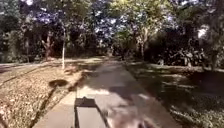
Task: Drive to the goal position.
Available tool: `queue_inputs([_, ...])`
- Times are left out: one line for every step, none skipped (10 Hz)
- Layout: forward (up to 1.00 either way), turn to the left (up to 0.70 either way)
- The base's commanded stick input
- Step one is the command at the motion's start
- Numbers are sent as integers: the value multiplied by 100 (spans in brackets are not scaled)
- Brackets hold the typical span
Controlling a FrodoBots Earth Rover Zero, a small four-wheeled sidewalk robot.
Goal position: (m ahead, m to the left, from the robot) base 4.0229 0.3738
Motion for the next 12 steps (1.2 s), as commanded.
queue_inputs([50, 0])
queue_inputs([50, 0])
queue_inputs([50, 0])
queue_inputs([50, 0])
queue_inputs([50, 0])
queue_inputs([50, 0])
queue_inputs([50, 0])
queue_inputs([50, 0])
queue_inputs([50, 0])
queue_inputs([50, 0])
queue_inputs([50, 0])
queue_inputs([50, 0])
